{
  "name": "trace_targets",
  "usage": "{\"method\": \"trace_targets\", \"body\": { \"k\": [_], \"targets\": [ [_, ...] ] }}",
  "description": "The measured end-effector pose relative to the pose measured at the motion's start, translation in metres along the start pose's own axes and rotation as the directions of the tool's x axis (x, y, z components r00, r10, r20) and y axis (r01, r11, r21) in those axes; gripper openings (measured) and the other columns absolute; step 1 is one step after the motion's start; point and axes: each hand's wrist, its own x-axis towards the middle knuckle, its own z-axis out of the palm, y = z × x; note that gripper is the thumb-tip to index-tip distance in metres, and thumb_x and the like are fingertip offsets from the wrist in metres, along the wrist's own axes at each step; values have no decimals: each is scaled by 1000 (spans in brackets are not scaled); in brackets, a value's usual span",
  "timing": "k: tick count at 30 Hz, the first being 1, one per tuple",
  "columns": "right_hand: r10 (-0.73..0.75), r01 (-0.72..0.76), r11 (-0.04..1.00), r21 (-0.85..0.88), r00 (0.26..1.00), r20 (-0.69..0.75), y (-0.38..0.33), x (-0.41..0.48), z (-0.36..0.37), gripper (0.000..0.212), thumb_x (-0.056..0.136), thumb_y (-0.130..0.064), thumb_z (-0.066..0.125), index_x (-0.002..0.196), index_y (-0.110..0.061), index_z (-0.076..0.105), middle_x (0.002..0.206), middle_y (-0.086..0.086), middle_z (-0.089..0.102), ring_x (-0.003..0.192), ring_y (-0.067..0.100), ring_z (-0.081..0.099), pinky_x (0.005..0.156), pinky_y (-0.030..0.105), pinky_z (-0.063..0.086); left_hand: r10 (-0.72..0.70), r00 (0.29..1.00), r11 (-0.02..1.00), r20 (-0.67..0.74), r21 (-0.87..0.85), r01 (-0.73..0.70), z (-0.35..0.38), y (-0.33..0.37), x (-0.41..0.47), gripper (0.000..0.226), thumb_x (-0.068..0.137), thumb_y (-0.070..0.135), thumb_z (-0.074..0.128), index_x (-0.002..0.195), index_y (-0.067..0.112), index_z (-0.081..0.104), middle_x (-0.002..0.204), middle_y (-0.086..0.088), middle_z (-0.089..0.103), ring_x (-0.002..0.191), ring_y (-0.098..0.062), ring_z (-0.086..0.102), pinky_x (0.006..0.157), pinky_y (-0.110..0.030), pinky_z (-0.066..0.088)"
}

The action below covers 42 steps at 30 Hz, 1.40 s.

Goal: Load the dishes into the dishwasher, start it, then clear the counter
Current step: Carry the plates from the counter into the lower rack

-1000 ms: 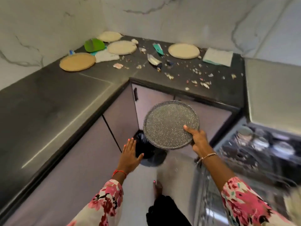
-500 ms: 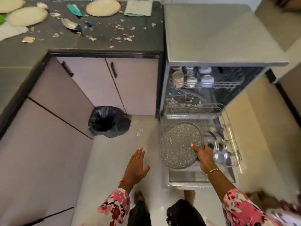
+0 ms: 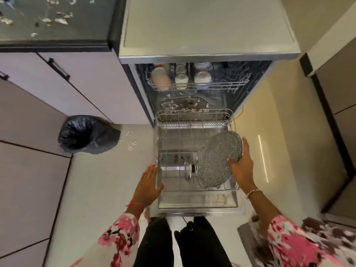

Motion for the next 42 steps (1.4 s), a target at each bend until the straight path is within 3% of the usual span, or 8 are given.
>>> {"method": "trace_targets", "body": {
  "k": [6, 10, 16, 19, 25, 27, 36, 42],
  "targets": [
    [-145, 160, 975, -156, 984, 99, 15, 71, 8, 76, 89, 7, 52, 150, -21, 17, 102, 35, 60, 90, 51, 57, 80, 53, 51, -20, 1000, 999, 13, 29, 19, 24, 1, 53, 71, 99, 38, 40, 150, 8, 1, 159, -8, -7, 147, -19, -10, 113, -22, -11],
    [-108, 158, 934, -320, 980, 169, 38, 118, 35, 62, 86, 9, 52, 141, -16, 38, 62, 16, 54, 53, 25, 51, 60, 36, 51, -40, 998, 999, 44, 17, 40, 48, -17, 91, 70, 99, 39, 39, 150, 8, 1, 159, -6, -8, 143, -13, -17, 112, -21, -12],
    [29, 121, 891, -438, 947, 321, 60, 173, 85, 53, 73, -19, 79, 117, -4, 56, 77, 2, 60, 62, 6, 55, 49, 4, 40, -43, 994, 999, 98, 19, 42, 86, -58, 155, 71, 100, 40, 35, 149, 10, -6, 153, -1, -18, 140, -13, -21, 112, -23, -13],
    [91, 149, 888, -436, 871, 483, 63, 191, 104, 48, 65, -19, 83, 106, -5, 62, 94, 4, 66, 84, 17, 64, 64, 7, 46, -37, 995, 998, 94, 52, 32, 96, -76, 191, 69, 100, 40, 34, 149, 11, -5, 154, -3, -17, 139, -12, -23, 111, -22, -14],
    [-323, 409, 396, -822, 900, 292, 47, 217, 135, 24, 81, -35, 69, 88, -12, 72, 78, 13, 69, 76, 31, 64, 65, 28, 33, -46, 999, 996, -8, 72, 46, 112, -106, 254, 70, 98, 23, 44, 149, 6, -1, 158, -11, -11, 146, -24, -11, 116, -30, -7],
    [-382, 435, 340, -834, 874, 301, 44, 226, 143, 26, 83, -35, 67, 79, -10, 72, 64, 9, 60, 62, 28, 56, 62, 24, 29, -81, 996, 995, -41, 55, 84, 116, -114, 268, 76, 94, 11, 47, 148, 3, -4, 157, -16, -12, 146, -29, -11, 117, -34, -4],
    [-400, 482, 725, -492, 876, 269, 54, 256, 189, 21, 91, -13, 54, 71, -8, 48, 54, -1, 41, 44, 5, 33, 41, 9, 29, -234, 972, 970, 39, -63, 236, 131, -133, 307, 73, 88, -19, 36, 146, -8, -7, 156, -27, 2, 142, -36, 23, 114, -38, 28],
    [-448, 514, 780, -357, 857, 256, 54, 260, 220, 21, 91, -4, 51, 71, -8, 45, 51, -10, 35, 44, -9, 46, 41, 5, 30, -249, 969, 968, -11, -26, 248, 128, -139, 311, 66, 93, -14, 36, 147, -7, -1, 140, -28, 37, 102, -38, 61, 92, -41, 50]
  ]
}}
